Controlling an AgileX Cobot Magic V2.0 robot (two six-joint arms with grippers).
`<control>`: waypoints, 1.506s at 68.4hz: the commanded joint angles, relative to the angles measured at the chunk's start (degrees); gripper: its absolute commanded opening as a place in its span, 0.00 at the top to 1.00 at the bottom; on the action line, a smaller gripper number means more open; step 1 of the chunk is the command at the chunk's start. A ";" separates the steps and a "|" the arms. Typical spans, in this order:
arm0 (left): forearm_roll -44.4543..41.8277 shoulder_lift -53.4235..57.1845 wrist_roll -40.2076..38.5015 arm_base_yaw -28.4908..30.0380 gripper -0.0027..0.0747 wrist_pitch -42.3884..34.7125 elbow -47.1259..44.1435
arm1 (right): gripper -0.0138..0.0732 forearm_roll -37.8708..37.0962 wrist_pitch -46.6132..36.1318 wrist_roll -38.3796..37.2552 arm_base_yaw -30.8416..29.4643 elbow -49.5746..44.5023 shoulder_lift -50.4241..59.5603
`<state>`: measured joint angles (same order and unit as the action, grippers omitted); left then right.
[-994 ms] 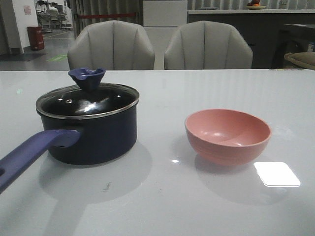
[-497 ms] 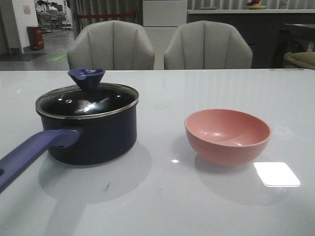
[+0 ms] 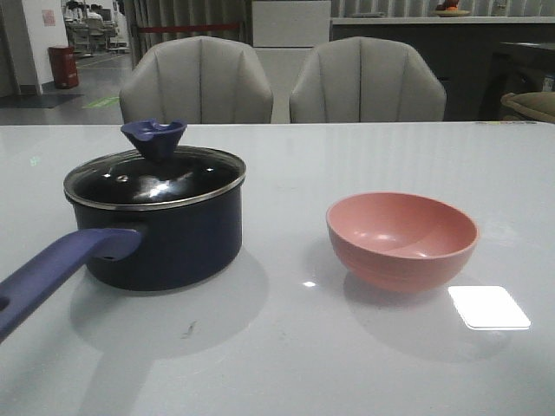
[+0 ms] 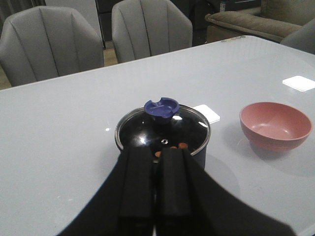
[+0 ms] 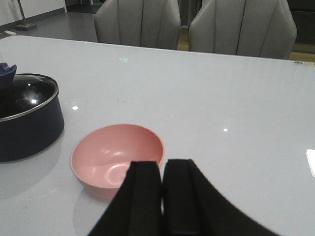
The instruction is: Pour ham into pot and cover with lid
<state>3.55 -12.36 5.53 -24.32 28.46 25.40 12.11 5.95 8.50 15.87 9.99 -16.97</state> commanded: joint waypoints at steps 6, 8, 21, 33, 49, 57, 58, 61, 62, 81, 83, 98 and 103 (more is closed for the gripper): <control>-0.28 1.17 -3.01 9.06 0.82 -13.23 -6.09 | 0.65 0.20 -4.73 0.65 0.04 1.58 -0.37; -0.71 1.75 -4.08 11.21 0.82 -15.30 -7.71 | 0.65 0.20 -4.73 0.65 0.04 1.58 -0.37; -1.50 7.00 -5.53 17.62 0.82 -25.37 -17.21 | 0.65 0.20 -4.73 0.65 0.04 1.58 -0.37; -2.96 10.34 -5.53 18.51 0.82 -30.06 -22.46 | 0.65 0.20 -4.73 0.65 0.04 1.58 -0.37; -2.96 10.48 -5.53 18.51 0.82 -34.74 -25.46 | 0.65 0.20 -4.73 0.65 0.04 1.58 -0.37; -2.96 10.48 -5.53 18.51 0.82 -37.60 -26.98 | 0.65 0.20 -4.73 0.65 0.04 1.58 -0.37; -2.96 10.48 -5.53 18.51 0.82 -37.33 -26.87 | 0.65 0.20 -4.73 0.65 0.04 1.58 -0.37; -2.96 10.48 -5.53 18.51 0.82 -37.08 -26.87 | 0.65 0.20 -4.73 0.65 0.04 1.58 -0.37; -2.96 10.48 -5.53 18.51 0.82 -36.96 -26.87 | 0.65 0.20 -4.73 0.65 0.04 1.58 -0.37; -2.96 10.48 -5.53 18.51 0.82 -37.02 -26.87 | 0.65 0.20 -4.73 0.65 0.04 1.58 -0.37; -2.96 10.48 -5.53 18.51 0.82 -37.02 -26.87 | 0.65 0.20 -4.73 0.65 0.04 1.58 -0.37; -2.96 10.48 -5.53 18.51 0.82 -37.02 -26.87 | 0.65 0.20 -4.73 0.65 0.04 1.58 -0.37; -2.96 10.48 -5.53 18.51 0.82 -37.02 -26.87 | 0.65 0.20 -4.73 0.65 0.04 1.58 -0.37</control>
<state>0.53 -1.32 0.53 -5.89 -3.79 -0.19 12.11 5.95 8.50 15.87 9.99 -16.97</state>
